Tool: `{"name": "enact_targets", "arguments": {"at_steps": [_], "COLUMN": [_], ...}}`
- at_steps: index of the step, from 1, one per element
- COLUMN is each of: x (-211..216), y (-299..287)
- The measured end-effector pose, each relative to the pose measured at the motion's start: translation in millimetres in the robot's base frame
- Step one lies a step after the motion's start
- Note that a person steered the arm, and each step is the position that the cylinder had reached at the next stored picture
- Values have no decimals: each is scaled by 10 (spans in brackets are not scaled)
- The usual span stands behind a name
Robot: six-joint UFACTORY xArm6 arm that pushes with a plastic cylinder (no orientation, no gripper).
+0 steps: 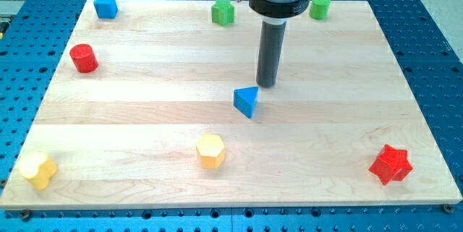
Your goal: Push the triangle to the top left of the hexagon
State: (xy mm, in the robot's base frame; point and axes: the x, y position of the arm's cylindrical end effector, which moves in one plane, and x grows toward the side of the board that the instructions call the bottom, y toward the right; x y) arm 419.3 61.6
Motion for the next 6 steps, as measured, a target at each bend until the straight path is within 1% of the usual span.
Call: {"name": "enact_targets", "arguments": {"at_steps": [1, 3, 4, 5, 6], "x": [179, 618, 624, 577, 874], "y": [116, -684, -672, -936, -1397]}}
